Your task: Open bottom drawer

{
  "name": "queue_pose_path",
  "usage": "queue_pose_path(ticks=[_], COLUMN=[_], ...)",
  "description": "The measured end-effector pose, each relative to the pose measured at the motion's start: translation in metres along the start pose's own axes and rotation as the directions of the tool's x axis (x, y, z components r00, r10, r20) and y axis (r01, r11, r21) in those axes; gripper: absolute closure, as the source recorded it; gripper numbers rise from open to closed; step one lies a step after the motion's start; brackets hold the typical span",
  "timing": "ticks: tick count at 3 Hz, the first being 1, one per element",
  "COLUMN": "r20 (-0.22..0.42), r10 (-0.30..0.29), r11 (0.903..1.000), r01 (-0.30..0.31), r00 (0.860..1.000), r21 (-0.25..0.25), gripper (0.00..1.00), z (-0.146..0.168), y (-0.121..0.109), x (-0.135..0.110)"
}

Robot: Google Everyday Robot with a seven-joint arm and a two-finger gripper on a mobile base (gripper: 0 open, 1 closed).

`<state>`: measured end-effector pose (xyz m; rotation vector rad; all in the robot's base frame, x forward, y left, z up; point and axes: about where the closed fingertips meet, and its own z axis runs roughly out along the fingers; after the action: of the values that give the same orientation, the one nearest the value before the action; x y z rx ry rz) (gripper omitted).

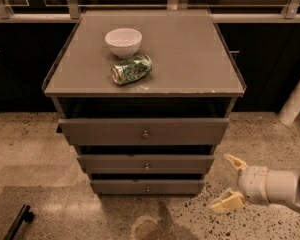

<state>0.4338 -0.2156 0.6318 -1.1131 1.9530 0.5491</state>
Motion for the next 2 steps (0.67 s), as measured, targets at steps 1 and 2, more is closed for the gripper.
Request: queue_pose_path(ticks=[1, 2], r20=[0.072, 0.126], r10=[0.041, 0.090], r11=[0.9991, 0.9943], r01=[-0.040, -0.082], r00=[0.997, 0.988], r21=[-0.015, -0.068], gripper=[0.00, 0.00], z=[0.046, 0.090], y=[-0.010, -0.010], x=[0.044, 0.082])
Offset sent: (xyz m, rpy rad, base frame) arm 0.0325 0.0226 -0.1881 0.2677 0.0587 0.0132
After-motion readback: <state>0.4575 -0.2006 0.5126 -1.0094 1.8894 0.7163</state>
